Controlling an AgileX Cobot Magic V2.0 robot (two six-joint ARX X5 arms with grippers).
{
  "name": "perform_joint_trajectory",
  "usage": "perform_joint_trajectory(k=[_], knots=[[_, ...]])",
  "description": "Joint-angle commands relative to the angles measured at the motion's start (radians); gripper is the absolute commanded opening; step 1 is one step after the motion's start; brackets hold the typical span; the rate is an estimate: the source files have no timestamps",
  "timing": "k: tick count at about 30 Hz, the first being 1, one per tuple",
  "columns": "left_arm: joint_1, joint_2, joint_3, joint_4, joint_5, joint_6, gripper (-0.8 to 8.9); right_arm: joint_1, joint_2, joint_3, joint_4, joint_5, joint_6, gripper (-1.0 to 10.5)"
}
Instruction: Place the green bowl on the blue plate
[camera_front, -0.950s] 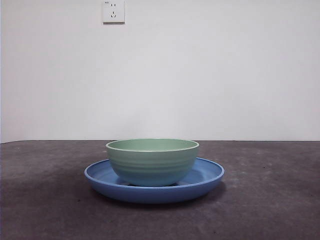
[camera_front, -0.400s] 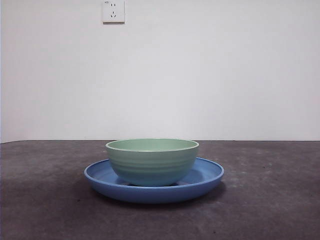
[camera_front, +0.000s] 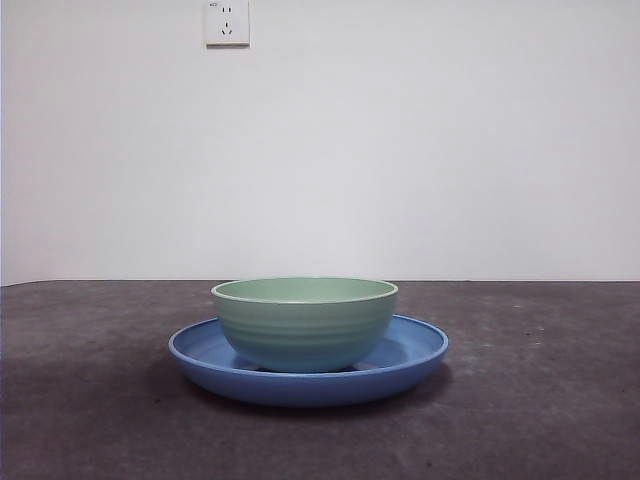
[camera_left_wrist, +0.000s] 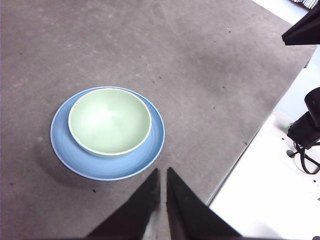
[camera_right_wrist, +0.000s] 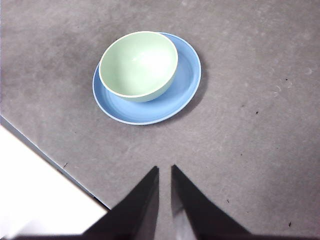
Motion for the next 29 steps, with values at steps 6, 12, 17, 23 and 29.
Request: perform_joint_trajectory(k=[6, 12, 17, 23, 29], knots=[[-0.005, -0.002, 0.006, 0.012, 0.003, -0.001, 0.19, 0.009, 0.006, 0.006, 0.010, 0.001, 0.013, 0.3], [0.105, -0.042, -0.035, 0.040, 0.005, 0.027, 0.20, 0.009, 0.006, 0.006, 0.010, 0.001, 0.013, 0.3], [0.328, -0.181, -0.233, 0.211, -0.003, 0.024, 0.20, 0.009, 0.006, 0.006, 0.010, 0.001, 0.013, 0.3], [0.509, -0.428, -0.588, 0.543, -0.079, 0.021, 0.20, 0.009, 0.006, 0.006, 0.010, 0.001, 0.013, 0.3], [0.564, -0.594, -0.858, 0.727, -0.253, 0.021, 0.20, 0.009, 0.006, 0.006, 0.010, 0.001, 0.013, 0.3]])
